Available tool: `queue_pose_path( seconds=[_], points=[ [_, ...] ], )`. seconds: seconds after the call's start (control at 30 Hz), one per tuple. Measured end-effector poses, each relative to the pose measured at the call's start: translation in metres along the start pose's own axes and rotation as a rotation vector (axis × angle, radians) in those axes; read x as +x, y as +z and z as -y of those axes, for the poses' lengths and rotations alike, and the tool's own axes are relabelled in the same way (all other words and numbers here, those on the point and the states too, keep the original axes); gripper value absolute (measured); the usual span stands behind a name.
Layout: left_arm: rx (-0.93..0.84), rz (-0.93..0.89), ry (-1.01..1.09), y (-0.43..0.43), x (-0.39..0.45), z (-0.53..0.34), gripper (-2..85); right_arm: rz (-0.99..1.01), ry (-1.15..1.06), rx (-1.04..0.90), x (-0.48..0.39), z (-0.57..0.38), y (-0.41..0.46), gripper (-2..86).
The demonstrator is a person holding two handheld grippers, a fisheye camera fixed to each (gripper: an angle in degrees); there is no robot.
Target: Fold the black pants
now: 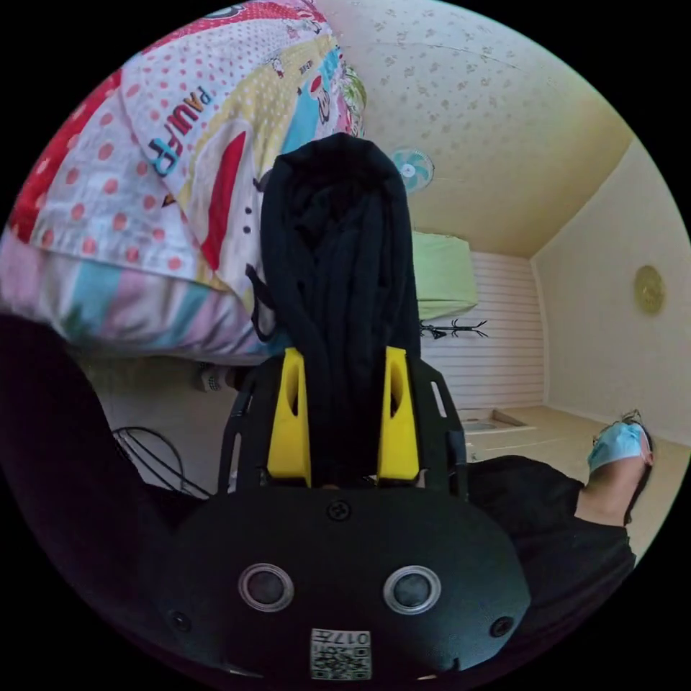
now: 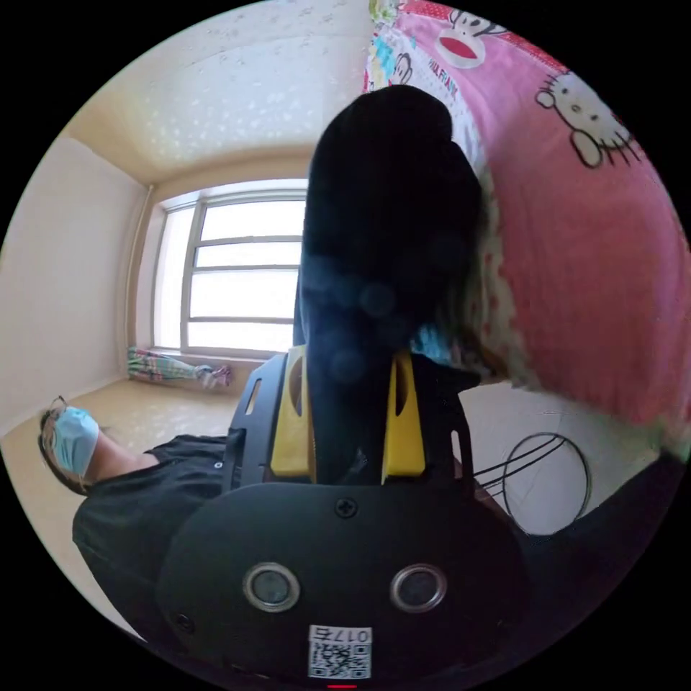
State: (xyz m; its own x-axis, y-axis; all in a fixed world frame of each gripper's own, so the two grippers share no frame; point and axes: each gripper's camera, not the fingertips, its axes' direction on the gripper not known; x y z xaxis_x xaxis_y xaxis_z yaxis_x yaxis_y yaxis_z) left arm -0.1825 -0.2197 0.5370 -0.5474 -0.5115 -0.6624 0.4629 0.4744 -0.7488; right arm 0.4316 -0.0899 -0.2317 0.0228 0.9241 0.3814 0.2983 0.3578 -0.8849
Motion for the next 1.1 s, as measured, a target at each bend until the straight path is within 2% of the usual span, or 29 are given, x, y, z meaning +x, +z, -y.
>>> queue_pose_path(
  seconds=[0.1, 0.23, 0.33, 0.47, 0.53, 0.6, 0.63, 0.7, 0.73, 0.77, 0.83, 0.93, 1.03, 1.07, 1.1],
  points=[
    [0.034, -0.02, 0.014, 0.006, 0.022, -0.029, 13.4, -0.036, -0.052, 0.039, -0.041, -0.031, -0.031, 13.9],
    [0.029, -0.018, 0.163, 0.038, 0.089, -0.017, 12.5, -0.146, -0.215, 0.076, -0.116, -0.031, -0.091, 13.2],
    [0.022, -0.095, 0.37, 0.079, 0.147, 0.018, 12.5, -0.222, -0.395, 0.201, -0.187, -0.032, -0.161, 13.4],
    [-0.05, -0.233, 0.53, 0.171, 0.218, 0.077, 13.2, -0.372, -0.459, 0.536, -0.261, -0.045, -0.269, 14.4],
    [-0.095, -0.24, 0.502, 0.217, 0.234, 0.095, 13.8, -0.428, -0.378, 0.65, -0.265, -0.043, -0.314, 15.0],
    [-0.115, -0.185, 0.486, 0.262, 0.239, 0.103, 14.3, -0.611, -0.2, 0.777, -0.236, -0.035, -0.362, 15.6],
    [-0.13, -0.092, 0.49, 0.293, 0.235, 0.104, 14.4, -0.672, -0.145, 0.793, -0.222, -0.032, -0.371, 15.5],
    [-0.217, 0.097, 0.461, 0.338, 0.215, 0.099, 14.3, -0.981, 0.11, 0.763, -0.141, -0.015, -0.388, 14.4],
    [-0.301, 0.248, 0.453, 0.361, 0.197, 0.088, 12.9, -1.047, 0.156, 0.73, -0.117, -0.011, -0.386, 14.0],
    [-0.368, 0.322, 0.495, 0.372, 0.18, 0.069, 10.9, -1.086, 0.183, 0.748, -0.082, -0.016, -0.381, 13.7],
    [-0.429, 0.436, 0.598, 0.376, 0.157, 0.031, 8.0, -1.018, 0.129, 0.864, -0.072, -0.045, -0.377, 13.2],
    [-0.524, 0.776, 0.687, 0.357, 0.111, -0.038, 6.9, -1.029, 0.092, 0.896, -0.096, -0.071, -0.354, 12.8],
    [-0.466, 1.04, 0.716, 0.299, 0.075, -0.094, 1.9, -1.335, -0.049, 0.986, -0.149, -0.1, -0.277, 13.0],
    [-0.405, 1.141, 0.726, 0.272, 0.069, -0.112, 0.8, -1.45, -0.162, 1.058, -0.166, -0.108, -0.232, 13.0],
    [-0.373, 1.186, 0.73, 0.259, 0.068, -0.119, 0.5, -1.477, -0.316, 1.095, -0.177, -0.111, -0.183, 12.9]
  ],
)
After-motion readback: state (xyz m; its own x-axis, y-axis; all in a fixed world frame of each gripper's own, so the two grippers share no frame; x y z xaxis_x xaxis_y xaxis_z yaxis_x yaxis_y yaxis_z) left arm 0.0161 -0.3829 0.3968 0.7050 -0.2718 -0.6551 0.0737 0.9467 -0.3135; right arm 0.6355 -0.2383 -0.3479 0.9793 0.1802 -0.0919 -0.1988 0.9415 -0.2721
